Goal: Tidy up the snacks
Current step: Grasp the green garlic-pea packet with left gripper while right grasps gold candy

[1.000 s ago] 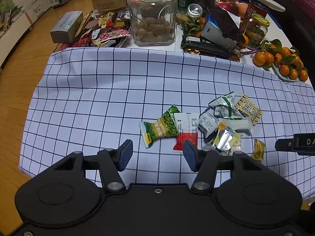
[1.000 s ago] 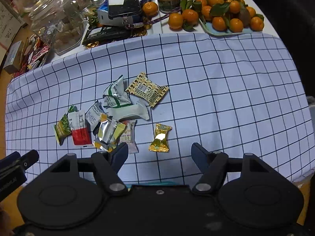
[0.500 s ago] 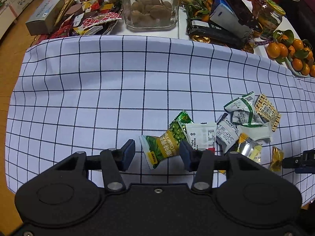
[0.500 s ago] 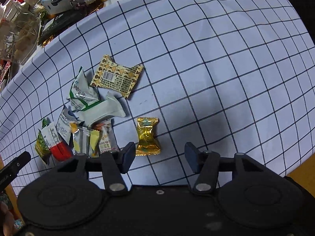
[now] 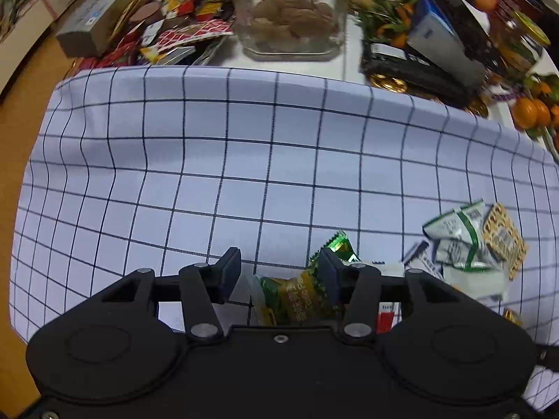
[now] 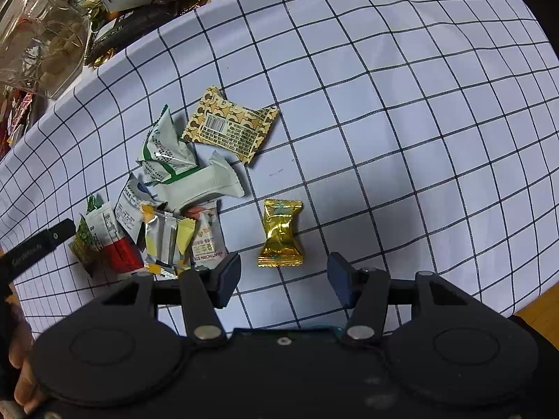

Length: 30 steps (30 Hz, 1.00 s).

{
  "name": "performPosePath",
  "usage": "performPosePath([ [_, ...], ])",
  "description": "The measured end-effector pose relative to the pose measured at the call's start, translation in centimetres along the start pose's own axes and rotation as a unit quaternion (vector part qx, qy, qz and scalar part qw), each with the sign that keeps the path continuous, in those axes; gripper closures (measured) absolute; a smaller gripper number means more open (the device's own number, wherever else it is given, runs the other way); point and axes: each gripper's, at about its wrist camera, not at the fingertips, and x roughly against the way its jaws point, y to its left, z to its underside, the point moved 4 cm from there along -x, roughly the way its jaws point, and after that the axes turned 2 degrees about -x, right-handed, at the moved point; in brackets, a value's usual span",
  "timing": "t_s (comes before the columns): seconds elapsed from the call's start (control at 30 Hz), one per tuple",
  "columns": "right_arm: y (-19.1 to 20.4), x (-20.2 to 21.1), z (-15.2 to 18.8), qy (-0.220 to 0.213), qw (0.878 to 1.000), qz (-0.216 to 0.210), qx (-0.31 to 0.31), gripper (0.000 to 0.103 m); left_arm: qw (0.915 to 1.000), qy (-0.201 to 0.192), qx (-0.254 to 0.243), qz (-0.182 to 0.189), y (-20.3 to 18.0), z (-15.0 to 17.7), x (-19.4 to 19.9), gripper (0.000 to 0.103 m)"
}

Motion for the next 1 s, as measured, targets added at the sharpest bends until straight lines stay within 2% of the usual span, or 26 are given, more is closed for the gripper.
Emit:
performPosePath([
  [0.1,0.1,0.7,-0.1,-0.015,1.0,0.001,0.013,0.045,0.9985,0.02,0.042,-0.027,1.2,-0.5,-1.2,0.048],
  [0.2,-0.3,1.0,-0.3,-0.032,0.999,0.014,0.016,0.045,0.9966,0.04,0.034,-0.063,1.4,-0.1,-2.5,0.048],
  [0.27,-0.5,1.1,-0.3,-0.03,0.999,0.014,0.015,0.045,0.9959,0.053,0.024,-0.07,1.3,0.4,-3.2,0.048],
  [0.4,-0.9,1.0,-0.1,-0.019,1.0,0.003,0.011,0.045,0.9962,0.07,0.007,-0.052,1.0,1.6,-3.6,0.049],
  [0.57,-1.0,0.9,0.0,-0.027,0.999,0.019,0.009,0.045,0.9961,0.08,-0.021,-0.031,0.9,3.3,-2.9,0.049],
  [0.8,-0.4,0.2,-0.1,-0.03,0.999,0.028,0.016,0.047,0.9975,0.051,-0.036,-0.031,3.1,4.3,-0.7,0.049],
  [0.97,0.8,-1.3,0.0,-0.035,0.997,0.057,0.034,0.05,0.9969,0.037,-0.07,0.007,4.2,4.8,1.4,0.049],
  [1.0,1.1,-1.7,0.0,-0.033,0.997,0.061,0.037,0.053,0.9958,0.034,-0.083,0.018,4.1,5.0,2.1,0.049],
])
